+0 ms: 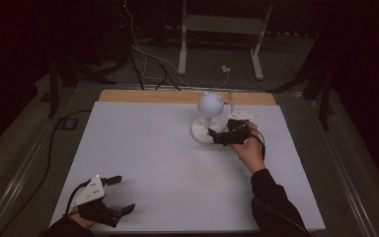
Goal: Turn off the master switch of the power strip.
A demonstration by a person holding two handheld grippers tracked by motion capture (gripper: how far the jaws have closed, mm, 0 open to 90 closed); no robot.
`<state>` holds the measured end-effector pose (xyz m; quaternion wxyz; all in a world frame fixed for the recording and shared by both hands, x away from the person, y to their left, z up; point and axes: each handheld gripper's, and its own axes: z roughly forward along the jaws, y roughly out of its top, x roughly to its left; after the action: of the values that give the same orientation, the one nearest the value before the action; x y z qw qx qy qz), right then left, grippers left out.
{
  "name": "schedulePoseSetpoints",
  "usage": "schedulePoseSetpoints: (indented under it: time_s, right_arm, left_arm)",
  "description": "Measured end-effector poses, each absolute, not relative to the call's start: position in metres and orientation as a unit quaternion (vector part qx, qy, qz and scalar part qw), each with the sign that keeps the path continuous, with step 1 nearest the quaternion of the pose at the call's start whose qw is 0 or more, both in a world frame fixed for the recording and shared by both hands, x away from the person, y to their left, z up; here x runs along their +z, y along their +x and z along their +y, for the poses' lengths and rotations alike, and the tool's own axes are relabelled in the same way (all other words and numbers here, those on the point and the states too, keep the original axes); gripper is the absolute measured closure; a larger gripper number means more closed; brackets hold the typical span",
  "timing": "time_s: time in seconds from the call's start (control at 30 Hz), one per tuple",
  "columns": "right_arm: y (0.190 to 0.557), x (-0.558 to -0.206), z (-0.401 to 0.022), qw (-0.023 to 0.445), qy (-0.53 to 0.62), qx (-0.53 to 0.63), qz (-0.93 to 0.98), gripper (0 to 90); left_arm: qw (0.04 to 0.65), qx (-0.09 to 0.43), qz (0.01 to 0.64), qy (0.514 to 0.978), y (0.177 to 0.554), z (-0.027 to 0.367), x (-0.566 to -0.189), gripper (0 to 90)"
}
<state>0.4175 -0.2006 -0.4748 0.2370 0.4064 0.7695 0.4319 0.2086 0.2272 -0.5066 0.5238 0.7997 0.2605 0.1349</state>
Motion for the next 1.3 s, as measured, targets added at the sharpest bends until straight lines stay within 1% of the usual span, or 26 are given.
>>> schedulePoseSetpoints:
  time_s: [0.03, 0.07, 0.1, 0.23, 0.27, 0.33, 0.4, 0.5, 0.6, 0.8, 0.87, 0.93, 0.97, 1.03, 1.17, 1.27, 1.3]
  right_arm:
    - [0.418, -0.476, -0.200, 0.238, 0.408, 0.433, 0.768, 1.0]
    - [0.419, -0.477, -0.200, 0.237, 0.410, 0.429, 0.769, 4.3]
    - [0.419, -0.477, -0.200, 0.237, 0.410, 0.429, 0.769, 4.3]
    - [0.423, -0.479, -0.198, 0.239, 0.429, 0.420, 0.763, 15.4]
    - [0.423, -0.479, -0.198, 0.239, 0.429, 0.420, 0.763, 15.4]
    - [0.425, -0.479, -0.197, 0.240, 0.438, 0.421, 0.757, 22.0]
    - [0.425, -0.479, -0.197, 0.240, 0.445, 0.420, 0.754, 26.2]
    - [0.427, -0.480, -0.195, 0.244, 0.454, 0.415, 0.750, 36.1]
    - [0.428, -0.481, -0.195, 0.236, 0.465, 0.415, 0.745, 48.3]
    - [0.430, -0.483, -0.196, 0.243, 0.476, 0.414, 0.737, 62.0]
    - [0.430, -0.483, -0.195, 0.249, 0.475, 0.412, 0.737, 63.7]
    - [0.430, -0.485, -0.195, 0.251, 0.476, 0.406, 0.739, 70.1]
    - [0.430, -0.486, -0.195, 0.252, 0.475, 0.405, 0.740, 70.3]
    - [0.431, -0.487, -0.194, 0.254, 0.476, 0.400, 0.741, 75.2]
    - [0.430, -0.490, -0.190, 0.259, 0.474, 0.385, 0.749, 81.4]
    - [0.429, -0.491, -0.189, 0.262, 0.475, 0.379, 0.750, 89.8]
    - [0.429, -0.492, -0.189, 0.261, 0.478, 0.375, 0.750, 90.0]
  left_arm:
    - [0.524, 0.135, 0.261, 0.800, 0.209, 0.227, -0.507, 0.3]
    - [0.523, 0.134, 0.260, 0.800, 0.209, 0.227, -0.507, 0.3]
    - [0.523, 0.134, 0.260, 0.800, 0.209, 0.227, -0.507, 0.3]
    - [0.523, 0.134, 0.260, 0.800, 0.208, 0.227, -0.507, 0.3]
    - [0.523, 0.134, 0.259, 0.801, 0.209, 0.227, -0.507, 0.3]
    - [0.524, 0.134, 0.260, 0.800, 0.209, 0.227, -0.507, 0.3]
    - [0.523, 0.134, 0.260, 0.801, 0.209, 0.227, -0.507, 0.3]
    - [0.523, 0.133, 0.259, 0.801, 0.209, 0.227, -0.507, 0.2]
    - [0.520, 0.129, 0.259, 0.803, 0.209, 0.227, -0.507, 0.3]
    - [0.522, 0.131, 0.260, 0.802, 0.209, 0.227, -0.507, 0.3]
    - [0.524, 0.131, 0.261, 0.800, 0.209, 0.228, -0.507, 0.2]
    - [0.525, 0.135, 0.260, 0.799, 0.208, 0.227, -0.506, 0.3]
    - [0.524, 0.134, 0.261, 0.799, 0.208, 0.227, -0.506, 0.3]
    - [0.524, 0.135, 0.261, 0.799, 0.208, 0.227, -0.506, 0.3]
    - [0.524, 0.134, 0.261, 0.800, 0.208, 0.227, -0.506, 0.3]
    - [0.524, 0.133, 0.261, 0.800, 0.208, 0.227, -0.506, 0.3]
    - [0.524, 0.133, 0.261, 0.800, 0.208, 0.227, -0.506, 0.3]
